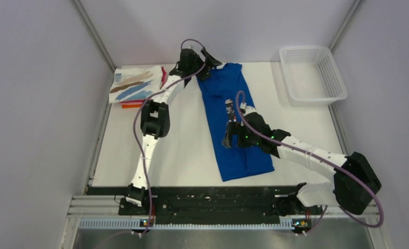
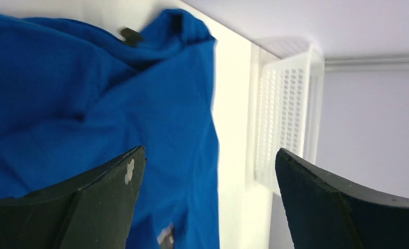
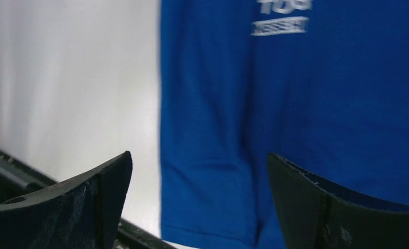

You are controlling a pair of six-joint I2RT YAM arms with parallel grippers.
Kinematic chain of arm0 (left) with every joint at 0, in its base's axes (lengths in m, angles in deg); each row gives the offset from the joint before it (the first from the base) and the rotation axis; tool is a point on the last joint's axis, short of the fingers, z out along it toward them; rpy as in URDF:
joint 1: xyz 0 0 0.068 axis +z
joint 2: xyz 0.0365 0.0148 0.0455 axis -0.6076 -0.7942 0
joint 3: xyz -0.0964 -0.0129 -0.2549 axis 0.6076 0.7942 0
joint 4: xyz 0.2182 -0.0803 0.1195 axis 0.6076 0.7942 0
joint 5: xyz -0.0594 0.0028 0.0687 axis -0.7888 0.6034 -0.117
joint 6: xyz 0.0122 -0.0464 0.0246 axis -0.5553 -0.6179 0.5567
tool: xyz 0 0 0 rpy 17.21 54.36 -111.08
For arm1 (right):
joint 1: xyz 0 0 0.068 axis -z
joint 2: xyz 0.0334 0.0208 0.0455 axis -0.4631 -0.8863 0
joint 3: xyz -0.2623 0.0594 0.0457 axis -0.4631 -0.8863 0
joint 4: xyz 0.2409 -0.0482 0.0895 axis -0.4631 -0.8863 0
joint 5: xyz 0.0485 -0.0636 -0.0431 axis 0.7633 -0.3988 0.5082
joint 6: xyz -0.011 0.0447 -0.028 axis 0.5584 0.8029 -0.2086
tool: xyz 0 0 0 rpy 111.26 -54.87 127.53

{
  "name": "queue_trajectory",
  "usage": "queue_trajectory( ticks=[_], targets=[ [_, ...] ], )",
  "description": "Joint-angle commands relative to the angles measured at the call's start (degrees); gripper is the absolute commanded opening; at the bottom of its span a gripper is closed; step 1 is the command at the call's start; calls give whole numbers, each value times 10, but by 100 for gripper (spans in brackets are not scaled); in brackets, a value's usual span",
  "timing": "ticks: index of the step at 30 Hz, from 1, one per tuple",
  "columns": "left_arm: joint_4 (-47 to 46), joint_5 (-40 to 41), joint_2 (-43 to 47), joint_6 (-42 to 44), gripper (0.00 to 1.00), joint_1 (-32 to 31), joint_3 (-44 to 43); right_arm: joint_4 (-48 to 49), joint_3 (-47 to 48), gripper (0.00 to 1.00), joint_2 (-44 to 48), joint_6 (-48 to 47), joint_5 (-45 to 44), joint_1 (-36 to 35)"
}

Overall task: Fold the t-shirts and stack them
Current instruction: Rotate the tshirt 90 degrees

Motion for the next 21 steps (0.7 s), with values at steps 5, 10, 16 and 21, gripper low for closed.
queue_trajectory(
  ticks=[5,10,16,21],
  targets=[
    [153,15,339,220,99,-13,114,-77,-133,99,75,47,-37,50],
    [167,44,497,263,99,-18,293,-21,-171,99,65,83,20,19],
    [150,120,689,288,99,-19,530,59,-126,99,-8,124,47,-102],
    [173,197,835,293,99,-19,671,50,-32,99,-87,113,20,-166]
  ],
)
